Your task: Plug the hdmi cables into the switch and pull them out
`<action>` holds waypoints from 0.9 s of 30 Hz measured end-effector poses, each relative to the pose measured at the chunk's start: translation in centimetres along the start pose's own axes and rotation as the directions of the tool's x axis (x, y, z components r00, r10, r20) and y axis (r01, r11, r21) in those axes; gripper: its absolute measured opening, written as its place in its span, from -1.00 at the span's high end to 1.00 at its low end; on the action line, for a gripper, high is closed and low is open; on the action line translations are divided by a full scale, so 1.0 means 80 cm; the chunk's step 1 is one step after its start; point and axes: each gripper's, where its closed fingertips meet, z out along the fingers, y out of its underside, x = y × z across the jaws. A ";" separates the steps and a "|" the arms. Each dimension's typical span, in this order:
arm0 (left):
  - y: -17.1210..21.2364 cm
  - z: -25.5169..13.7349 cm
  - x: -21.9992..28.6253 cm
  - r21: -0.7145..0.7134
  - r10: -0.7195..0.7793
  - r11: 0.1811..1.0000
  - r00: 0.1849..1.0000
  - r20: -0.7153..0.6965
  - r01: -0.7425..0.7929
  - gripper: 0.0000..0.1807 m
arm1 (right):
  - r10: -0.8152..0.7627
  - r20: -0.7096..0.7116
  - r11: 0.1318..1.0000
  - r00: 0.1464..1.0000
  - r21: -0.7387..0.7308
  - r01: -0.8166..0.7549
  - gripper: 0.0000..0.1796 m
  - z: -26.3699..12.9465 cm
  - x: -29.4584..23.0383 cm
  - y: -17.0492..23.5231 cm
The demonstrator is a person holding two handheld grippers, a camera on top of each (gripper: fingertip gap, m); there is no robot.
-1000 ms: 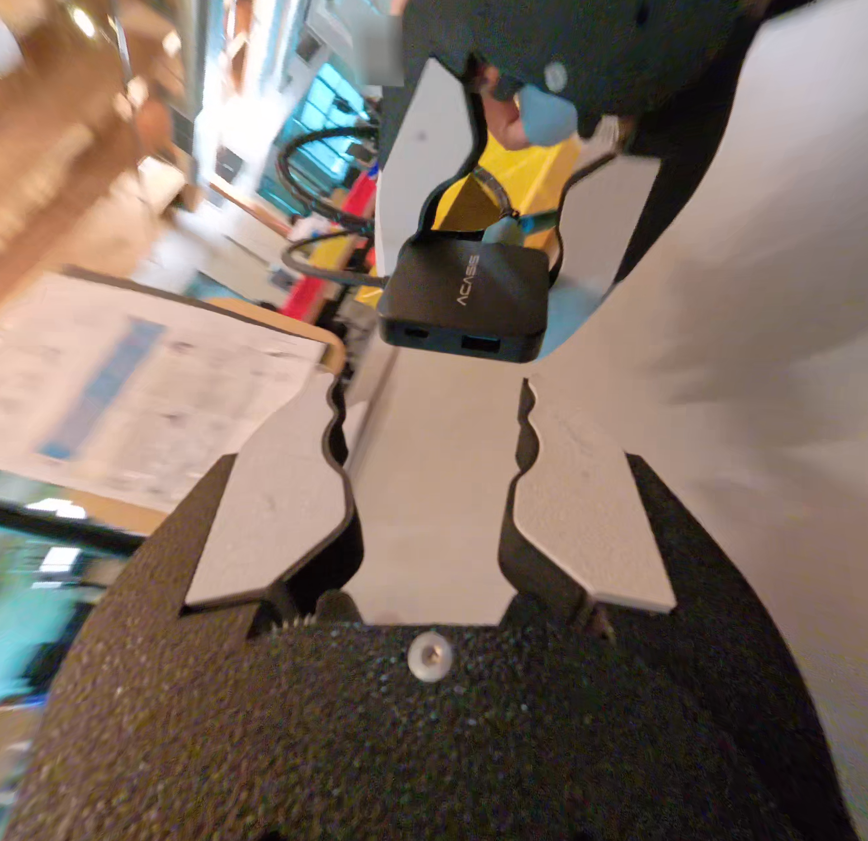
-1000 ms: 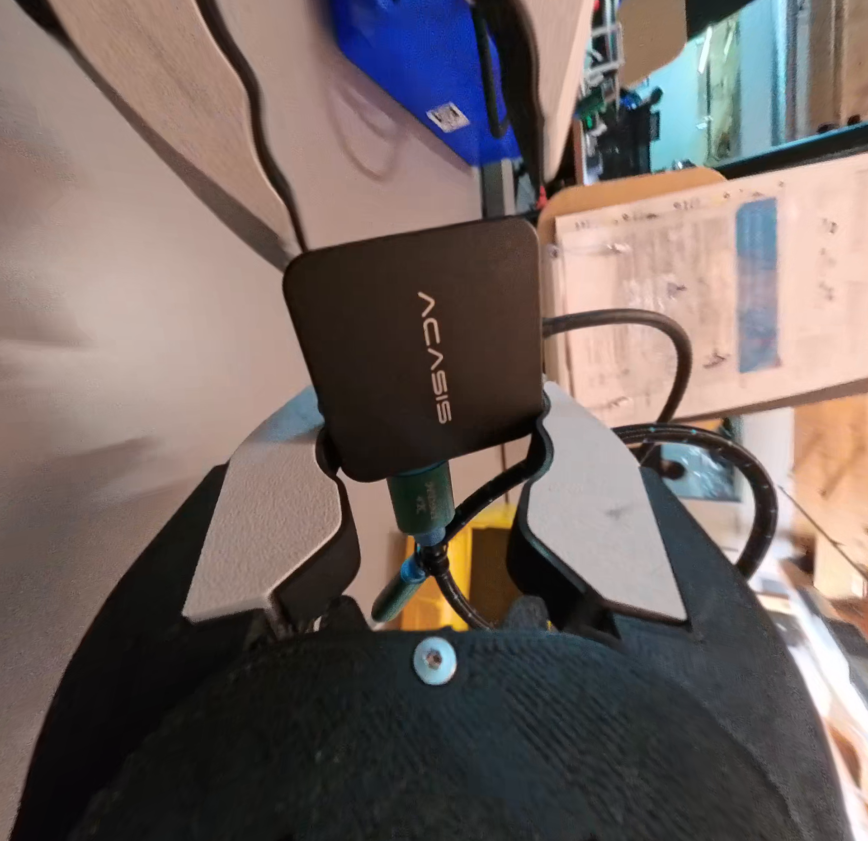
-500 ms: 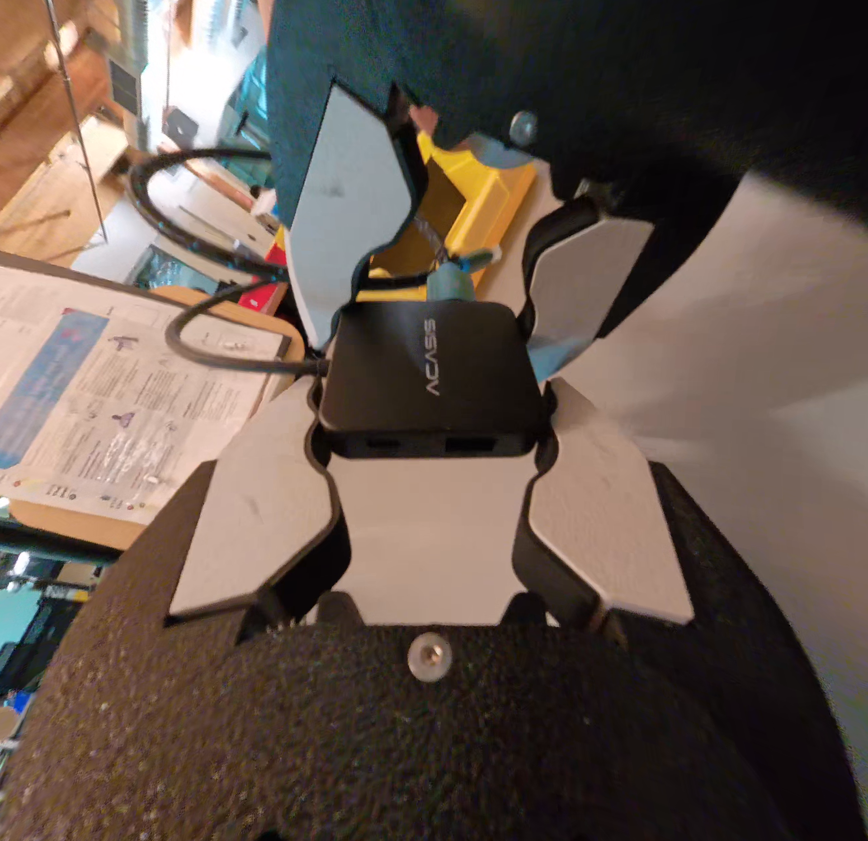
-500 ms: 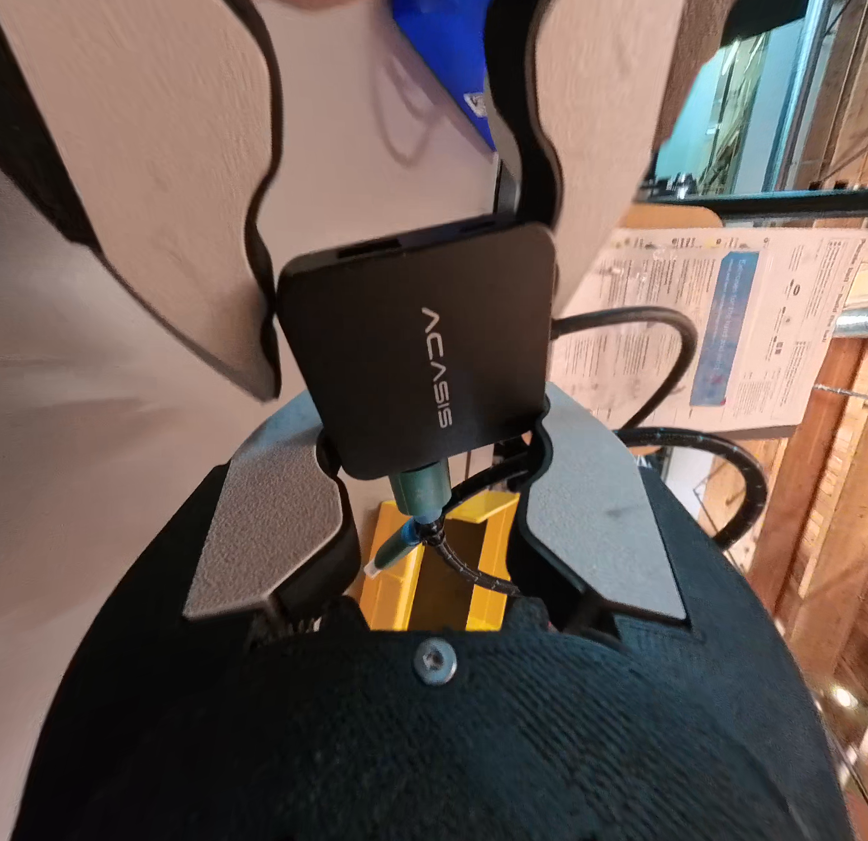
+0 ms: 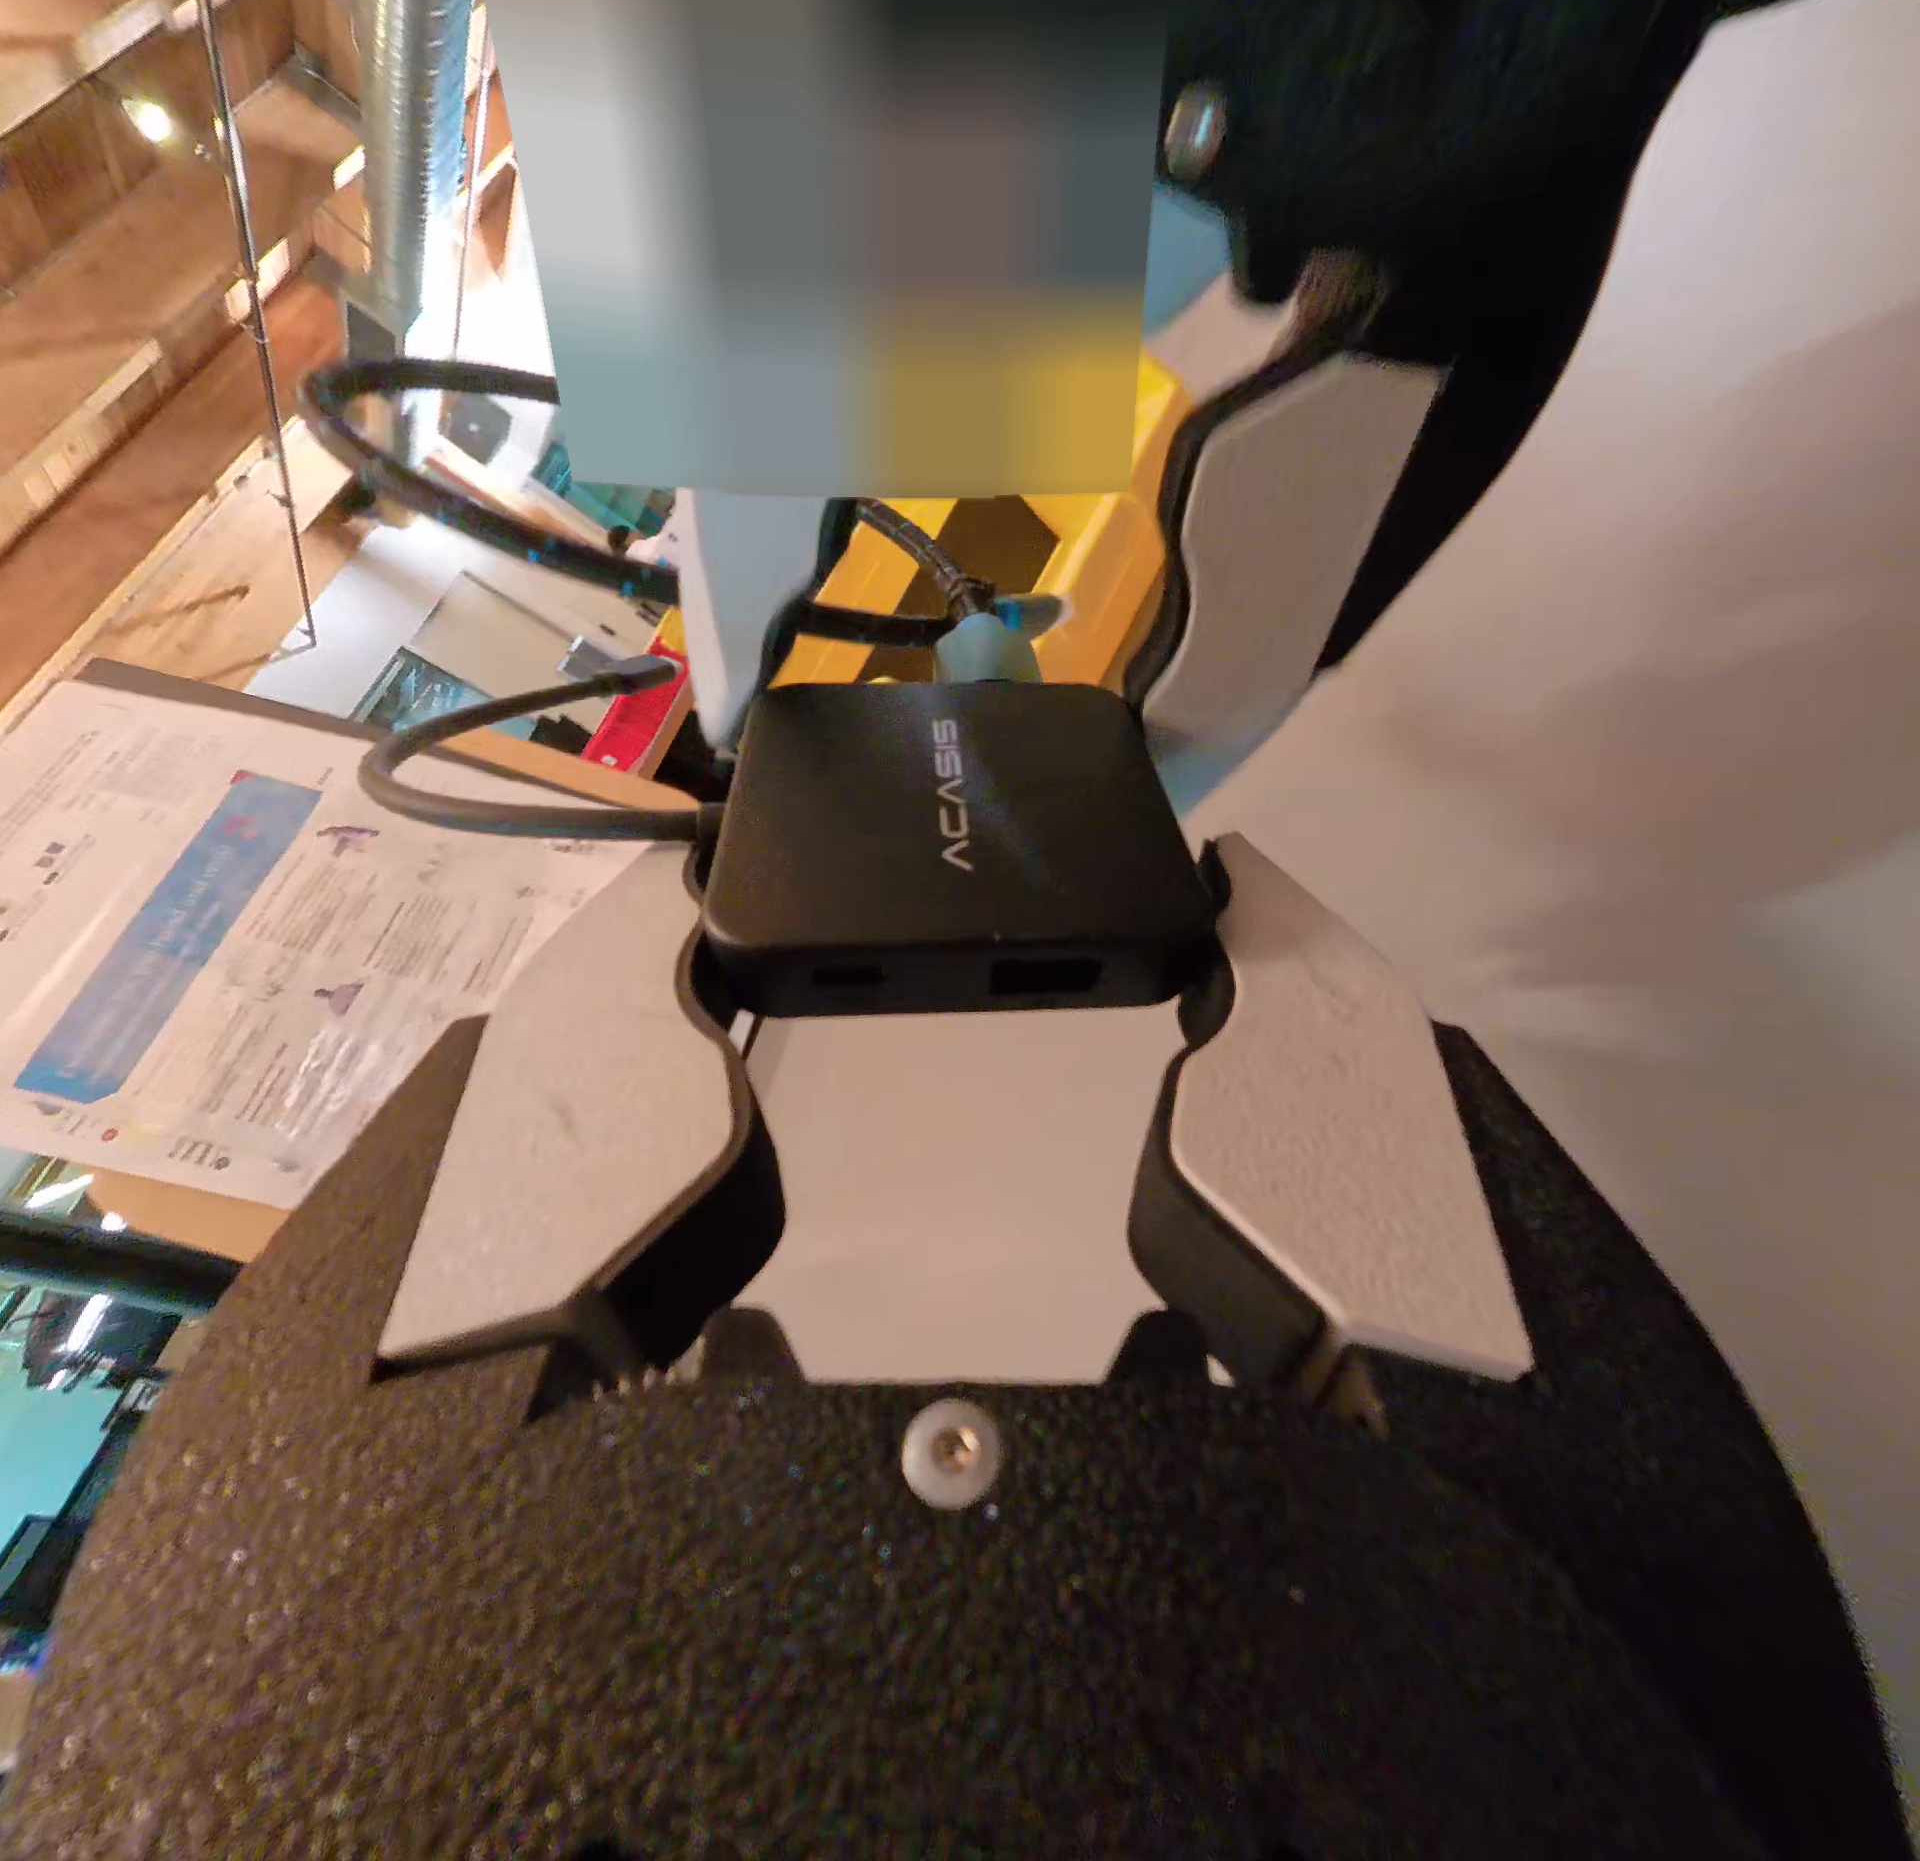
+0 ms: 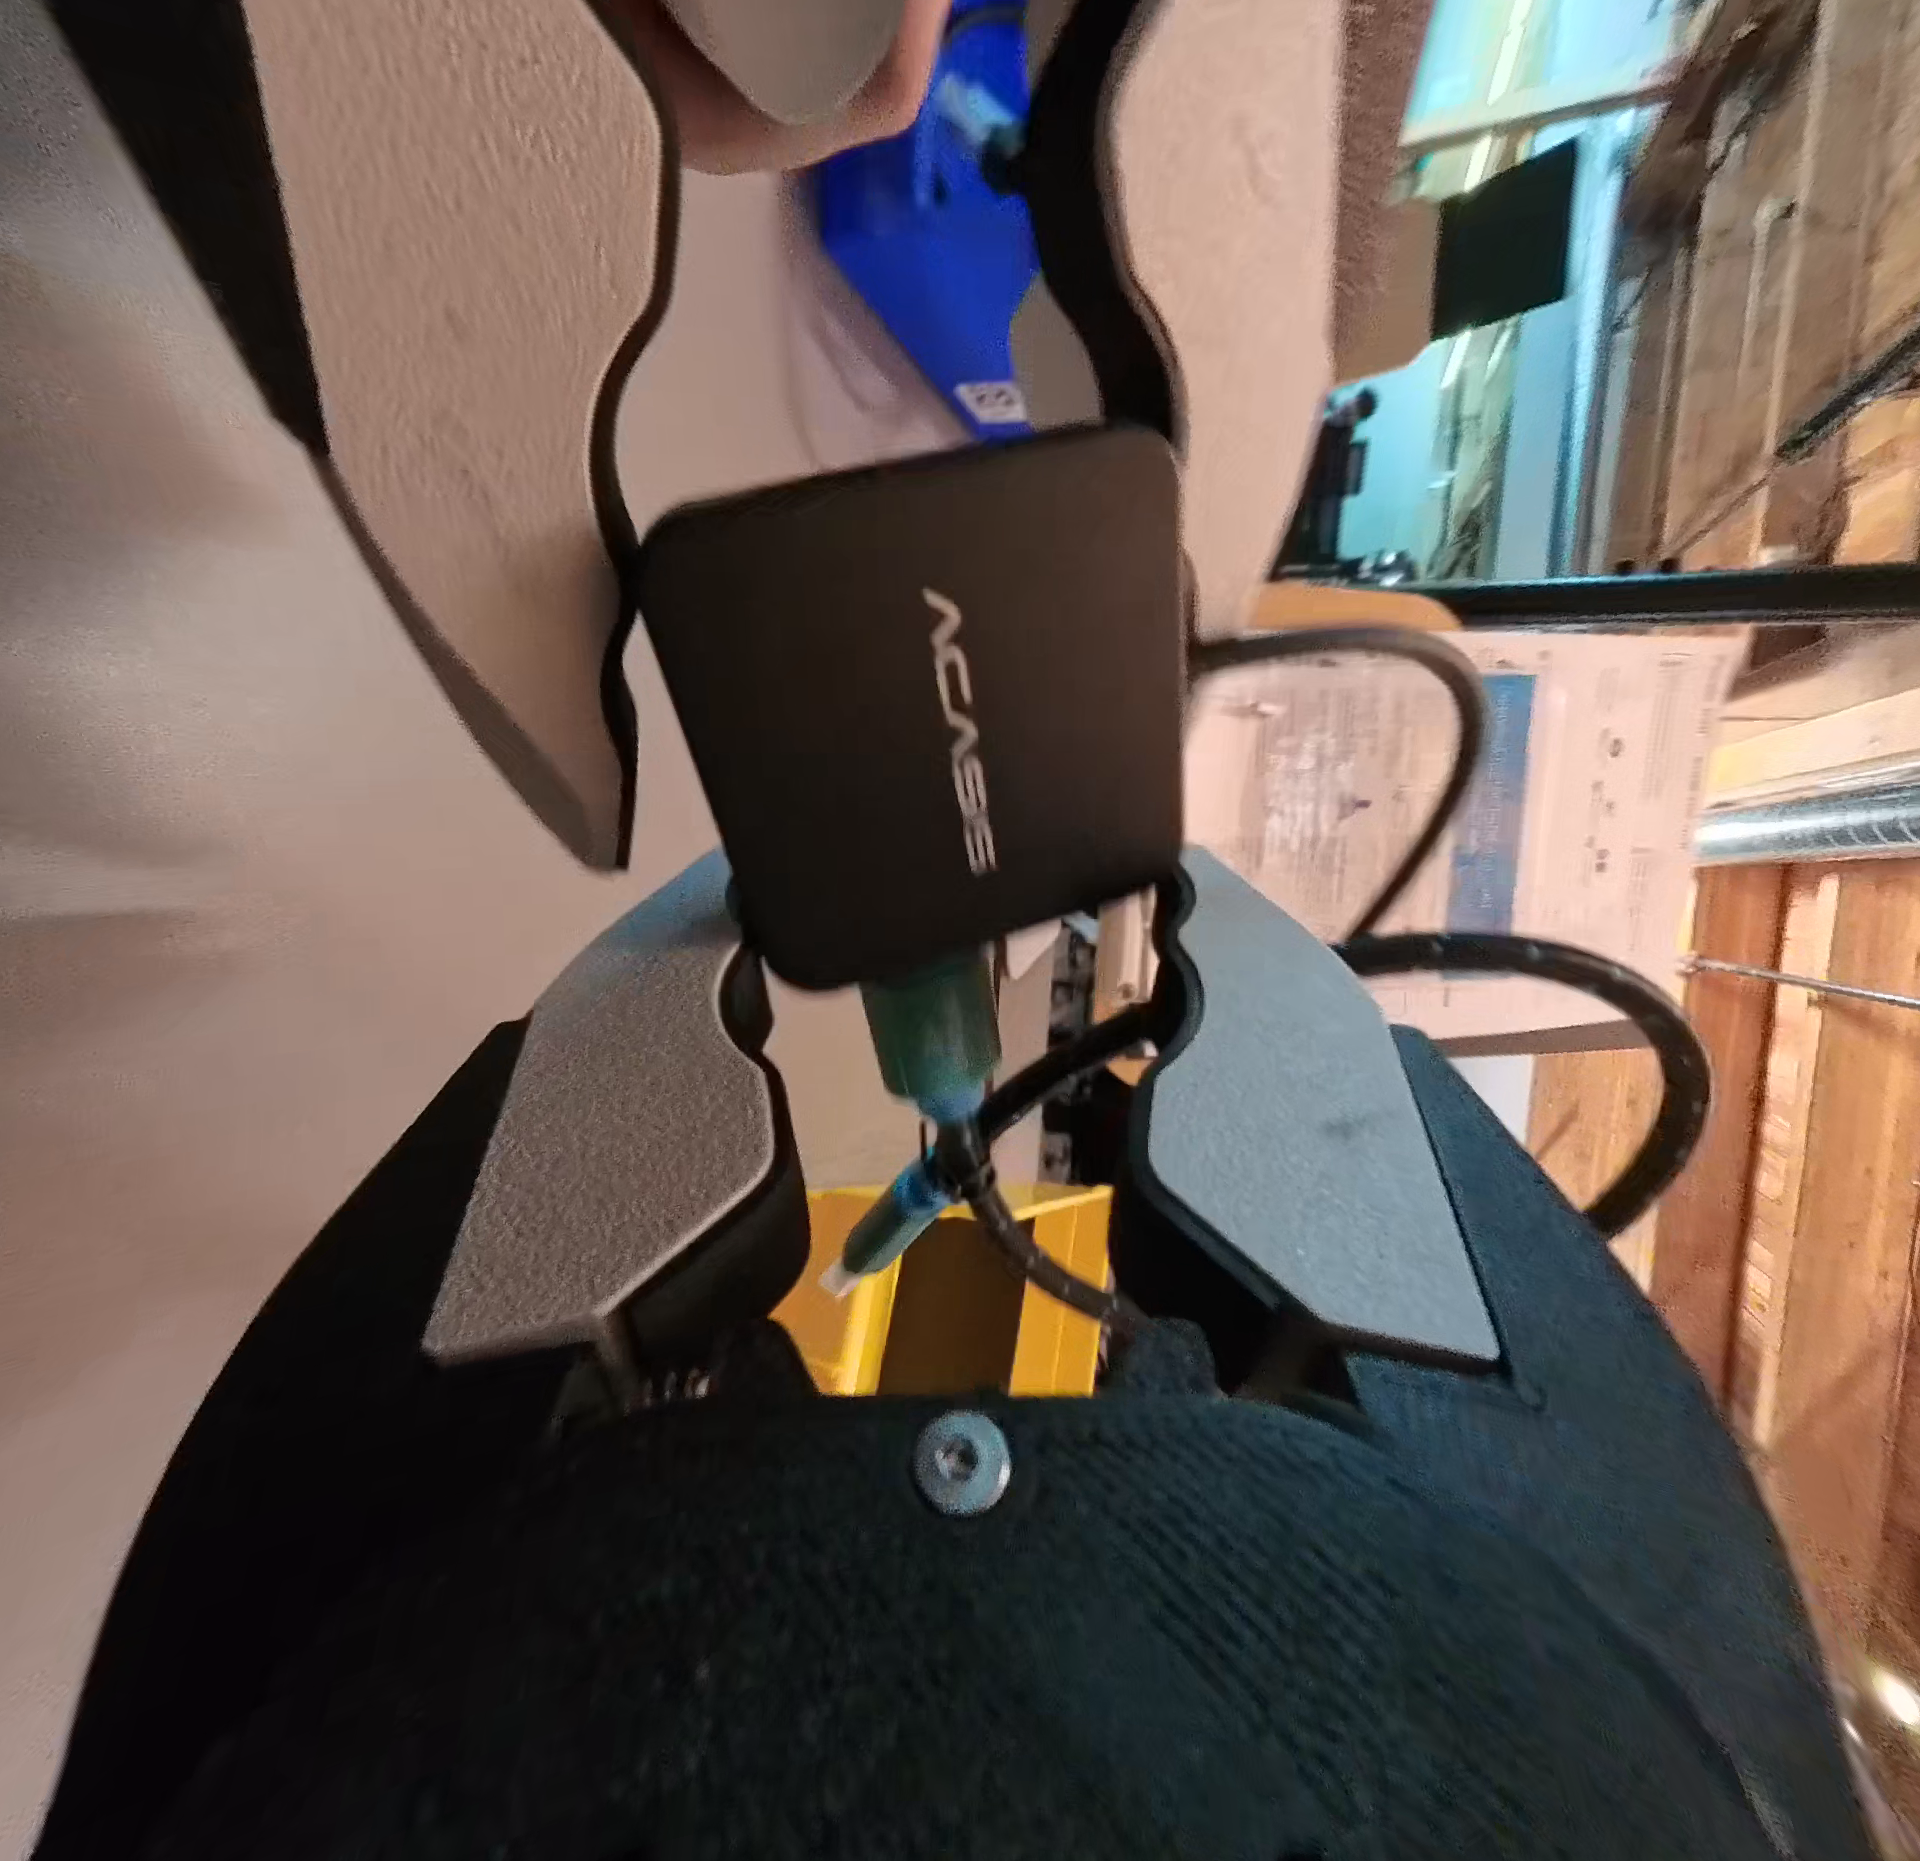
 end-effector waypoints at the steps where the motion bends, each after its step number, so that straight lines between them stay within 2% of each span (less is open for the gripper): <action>1: 0.003 -0.002 -0.007 -0.003 -0.009 1.000 1.000 0.014 0.009 0.07 | 0.024 -0.025 0.999 0.999 0.034 -0.023 0.20 -0.007 0.009 0.001; 3: 0.013 -0.007 -0.022 -0.008 -0.045 0.999 0.998 0.045 0.045 0.07 | 0.153 -0.057 0.982 0.987 0.121 -0.145 0.19 -0.027 0.030 0.004; 5: 0.020 -0.016 -0.039 0.026 -0.135 0.991 0.988 0.079 0.133 0.06 | 0.347 -0.070 0.920 0.935 0.220 -0.325 0.15 -0.051 0.058 0.012; 6: 0.022 -0.020 -0.047 0.056 -0.197 0.980 0.976 0.091 0.193 0.06 | 0.465 -0.042 0.852 0.885 0.292 -0.434 0.16 -0.063 0.070 0.013; 7: 0.023 -0.024 -0.055 0.089 -0.257 0.965 0.962 0.097 0.248 0.06 | 0.599 0.059 0.735 0.798 0.354 -0.578 0.16 -0.071 0.075 0.011; 8: 0.024 -0.028 -0.062 0.120 -0.310 0.947 0.945 0.101 0.298 0.06 | 0.706 0.233 0.572 0.668 0.368 -0.733 0.16 -0.073 0.072 0.004; 9: 0.025 -0.030 -0.068 0.150 -0.356 0.929 0.929 0.104 0.339 0.06 | 0.753 0.435 0.386 0.493 0.315 -0.867 0.16 -0.072 0.061 -0.006; 10: 0.025 -0.033 -0.073 0.178 -0.390 0.912 0.914 0.109 0.368 0.07 | 0.730 0.605 0.230 0.317 0.220 -0.948 0.16 -0.070 0.051 -0.017; 11: 0.025 -0.034 -0.078 0.201 -0.417 0.898 0.903 0.108 0.391 0.07 | 0.688 0.704 0.098 0.175 0.149 -0.984 0.16 -0.064 0.048 -0.025; 13: 0.026 -0.036 -0.081 0.231 -0.450 0.878 0.888 0.097 0.420 0.06 | 0.650 0.756 -0.159 -0.076 0.038 -0.987 0.22 -0.036 0.052 -0.026; 15: 0.025 -0.038 -0.077 0.244 -0.449 0.874 0.890 0.075 0.421 0.07 | 0.571 0.789 -0.276 -0.225 -0.073 -0.958 0.26 -0.014 0.042 -0.035; 17: 0.023 -0.037 -0.067 0.244 -0.445 0.871 0.895 0.025 0.426 0.06 | 0.514 0.810 -0.304 -0.283 -0.137 -0.943 0.26 -0.002 0.028 -0.050; 19: 0.021 -0.035 -0.052 0.234 -0.426 0.876 0.904 -0.029 0.421 0.06 | 0.460 0.834 -0.343 -0.306 -0.151 -0.927 0.34 0.003 0.027 -0.064; 21: 0.021 -0.032 -0.037 0.216 -0.396 0.889 0.915 -0.076 0.403 0.06 | 0.376 0.862 -0.448 -0.340 -0.153 -0.881 0.64 0.001 0.040 -0.067; 22: 0.023 -0.031 -0.034 0.211 -0.389 0.893 0.917 -0.084 0.398 0.06 | 0.357 0.862 -0.471 -0.361 -0.167 -0.866 0.79 0.004 0.039 -0.067; 25: 0.037 -0.030 -0.030 0.178 -0.376 0.904 0.922 -0.096 0.388 0.06 | 0.361 0.850 -0.493 -0.384 -0.175 -0.852 0.81 0.016 0.029 -0.065; 27: 0.045 -0.030 -0.030 0.170 -0.384 0.903 0.919 -0.088 0.394 0.06 | 0.344 0.834 -0.553 -0.432 -0.192 -0.811 0.82 0.024 0.027 -0.065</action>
